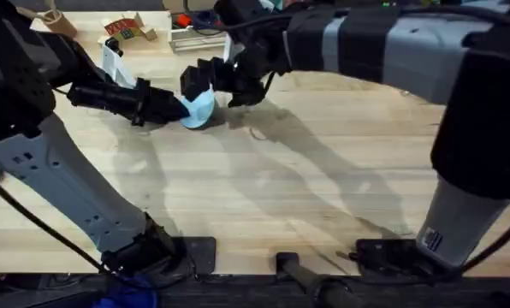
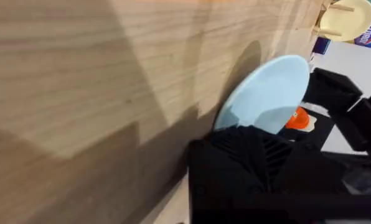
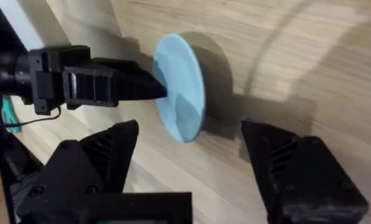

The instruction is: Pick up the plates from the table one by one and place each into a slot on the dish rack.

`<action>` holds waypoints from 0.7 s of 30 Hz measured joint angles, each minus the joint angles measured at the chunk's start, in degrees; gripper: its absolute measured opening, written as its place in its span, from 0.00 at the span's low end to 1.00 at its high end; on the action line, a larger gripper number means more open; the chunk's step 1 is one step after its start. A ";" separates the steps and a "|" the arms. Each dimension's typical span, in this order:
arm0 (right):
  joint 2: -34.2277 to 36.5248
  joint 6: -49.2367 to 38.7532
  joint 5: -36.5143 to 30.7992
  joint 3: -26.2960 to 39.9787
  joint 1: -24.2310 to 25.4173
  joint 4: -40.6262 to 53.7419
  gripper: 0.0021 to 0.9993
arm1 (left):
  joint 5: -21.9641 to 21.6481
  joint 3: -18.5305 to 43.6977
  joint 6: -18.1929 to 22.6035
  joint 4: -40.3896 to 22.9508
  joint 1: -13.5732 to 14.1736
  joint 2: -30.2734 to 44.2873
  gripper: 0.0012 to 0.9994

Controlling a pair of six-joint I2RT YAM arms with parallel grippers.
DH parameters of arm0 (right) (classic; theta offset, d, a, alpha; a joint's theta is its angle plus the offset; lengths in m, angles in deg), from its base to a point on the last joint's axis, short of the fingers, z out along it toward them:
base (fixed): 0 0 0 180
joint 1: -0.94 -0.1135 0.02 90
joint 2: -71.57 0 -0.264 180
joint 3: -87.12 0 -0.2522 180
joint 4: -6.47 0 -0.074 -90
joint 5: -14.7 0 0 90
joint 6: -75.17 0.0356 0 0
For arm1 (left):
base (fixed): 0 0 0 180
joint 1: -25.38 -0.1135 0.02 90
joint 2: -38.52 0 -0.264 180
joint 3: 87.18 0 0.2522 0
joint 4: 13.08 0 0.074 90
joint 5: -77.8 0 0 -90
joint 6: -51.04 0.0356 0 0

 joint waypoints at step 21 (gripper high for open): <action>4.43 10.92 0.26 0.07 -1.54 -6.43 0.99 | 0.00 0.00 0.00 0.00 0.00 0.00 0.04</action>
